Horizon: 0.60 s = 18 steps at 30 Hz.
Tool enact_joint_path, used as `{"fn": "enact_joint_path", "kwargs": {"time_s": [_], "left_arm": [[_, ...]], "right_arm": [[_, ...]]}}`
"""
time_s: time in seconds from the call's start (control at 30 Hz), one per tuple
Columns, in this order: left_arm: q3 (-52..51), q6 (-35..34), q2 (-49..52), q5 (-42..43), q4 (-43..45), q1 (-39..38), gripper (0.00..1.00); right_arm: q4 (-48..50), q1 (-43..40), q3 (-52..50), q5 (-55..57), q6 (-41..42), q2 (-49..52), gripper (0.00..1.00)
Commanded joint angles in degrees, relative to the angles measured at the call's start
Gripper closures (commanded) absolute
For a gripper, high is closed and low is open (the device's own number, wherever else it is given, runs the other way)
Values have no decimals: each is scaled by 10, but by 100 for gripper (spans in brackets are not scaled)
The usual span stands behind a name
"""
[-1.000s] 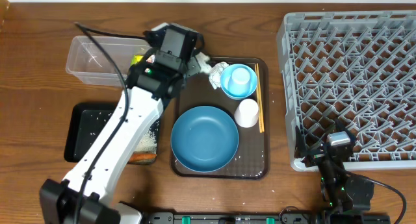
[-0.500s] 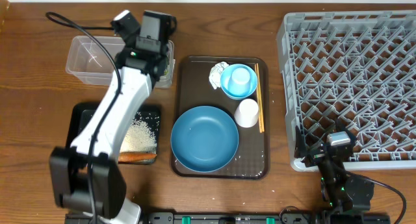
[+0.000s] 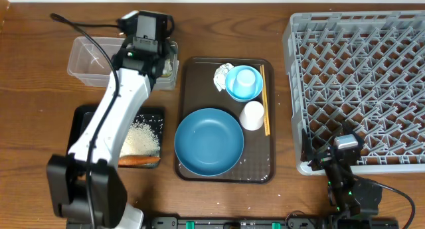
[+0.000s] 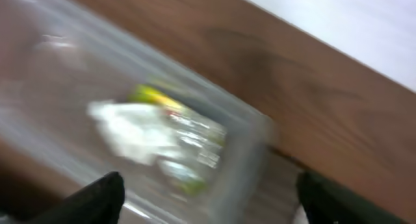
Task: Sort waste into correct bins and load items into the dishwasher rack
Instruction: 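Move the left gripper back to the second tissue by the blue cup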
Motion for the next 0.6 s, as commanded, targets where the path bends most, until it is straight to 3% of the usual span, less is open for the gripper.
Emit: {"fn": "enact_joint_path", "kwargs": {"time_s": [0.0,0.27,0.33,0.57], "left_arm": [[0,101,-5,144,5,-35,10],[28,199,70,173,-85,-66,8],[28,240,88,192,-80,-66,3],[28,246,118,191,-10,-67,2]], "right_arm": [[0,-5,-2,1,7,-3,1],[0,-5,-2,1,7,-3,1],[0,-5,-2,1,7,-3,1],[0,-5,-2,1,7,-3,1]]}}
